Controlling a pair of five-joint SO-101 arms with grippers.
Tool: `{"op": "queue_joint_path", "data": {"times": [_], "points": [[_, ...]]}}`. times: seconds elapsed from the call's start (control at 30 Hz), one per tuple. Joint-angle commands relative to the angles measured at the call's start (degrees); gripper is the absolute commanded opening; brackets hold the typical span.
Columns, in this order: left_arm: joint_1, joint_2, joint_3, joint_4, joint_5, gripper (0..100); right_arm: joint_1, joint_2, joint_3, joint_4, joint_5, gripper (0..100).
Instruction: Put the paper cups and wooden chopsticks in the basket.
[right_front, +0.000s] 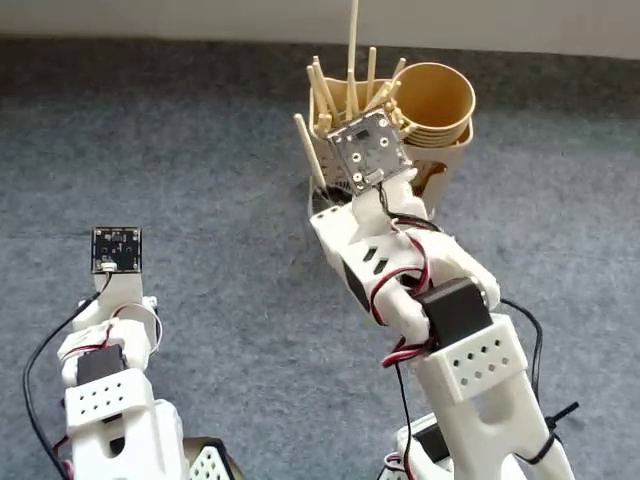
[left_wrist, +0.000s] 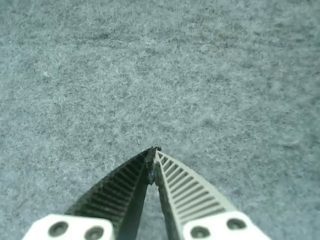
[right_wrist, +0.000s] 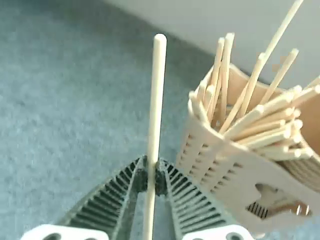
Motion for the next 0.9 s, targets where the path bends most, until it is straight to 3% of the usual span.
{"op": "queue_joint_path", "data": {"times": [0.0,0.43,0.63,0.87], "points": [[1.4,-0.9,-0.4,-1.1,-0.4,1,0.7,-3.1,-0.9,-8.9,-0.4,0.5],[1.3,-0.9,-0.4,-1.1,-0.4,1,0.7,-3.0,-0.4,-48.7,-0.1,0.5],[1.3,-0.9,-0.4,-1.1,-0.4,1,1.4,2.4,-0.4,-57.9,0.0,0.5],[1.3,-0.9,-0.4,-1.0,-0.4,1,9.6,13.5,-0.4,-66.1,-0.3,0.5]]}}
